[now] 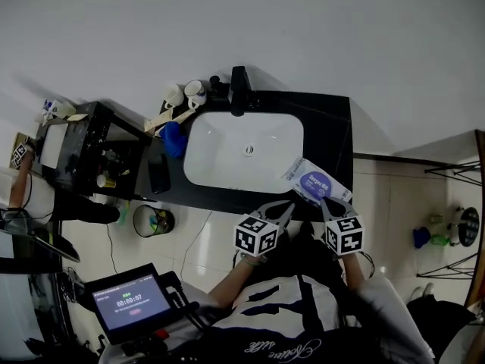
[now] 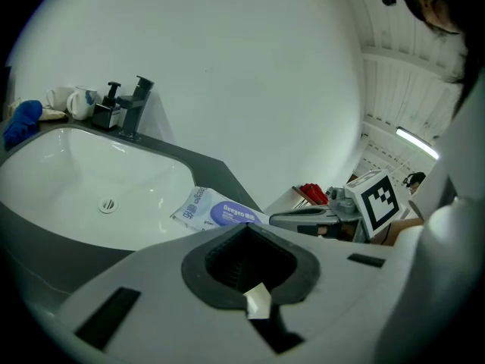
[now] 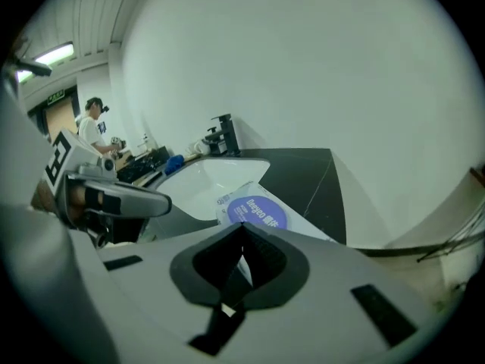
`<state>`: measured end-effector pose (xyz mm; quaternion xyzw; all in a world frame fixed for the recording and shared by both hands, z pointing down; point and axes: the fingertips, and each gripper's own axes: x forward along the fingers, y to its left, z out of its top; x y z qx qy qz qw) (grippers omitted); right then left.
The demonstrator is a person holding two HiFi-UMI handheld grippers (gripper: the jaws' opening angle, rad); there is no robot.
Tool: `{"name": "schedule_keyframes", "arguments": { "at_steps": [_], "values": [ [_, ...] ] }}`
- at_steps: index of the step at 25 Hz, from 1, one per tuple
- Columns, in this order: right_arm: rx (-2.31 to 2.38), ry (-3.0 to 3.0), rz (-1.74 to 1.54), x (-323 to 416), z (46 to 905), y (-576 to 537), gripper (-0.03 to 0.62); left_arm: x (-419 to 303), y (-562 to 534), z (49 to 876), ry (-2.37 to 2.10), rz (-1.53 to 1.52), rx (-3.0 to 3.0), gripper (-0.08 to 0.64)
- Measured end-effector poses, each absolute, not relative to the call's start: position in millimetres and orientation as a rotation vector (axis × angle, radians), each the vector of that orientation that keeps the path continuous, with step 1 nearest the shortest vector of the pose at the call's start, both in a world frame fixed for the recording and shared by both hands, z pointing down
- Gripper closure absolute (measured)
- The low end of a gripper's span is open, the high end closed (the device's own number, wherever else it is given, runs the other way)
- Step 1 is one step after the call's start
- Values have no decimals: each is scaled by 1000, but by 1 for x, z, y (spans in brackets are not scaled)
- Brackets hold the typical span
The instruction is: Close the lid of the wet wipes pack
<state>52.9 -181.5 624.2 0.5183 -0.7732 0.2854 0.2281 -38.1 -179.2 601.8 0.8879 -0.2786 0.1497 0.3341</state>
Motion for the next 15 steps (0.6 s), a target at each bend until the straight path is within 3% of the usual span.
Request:
{"name": "schedule_keyframes", "arguments": {
  "at_steps": [6,15],
  "values": [
    [1607,-2182,959,48,599,-138,594,-33,-155,596,-635,367,2354,560],
    [1626,-2248,959,49,578,-112,594,-30,-144,565,-654,284,2404,560]
  ]
}}
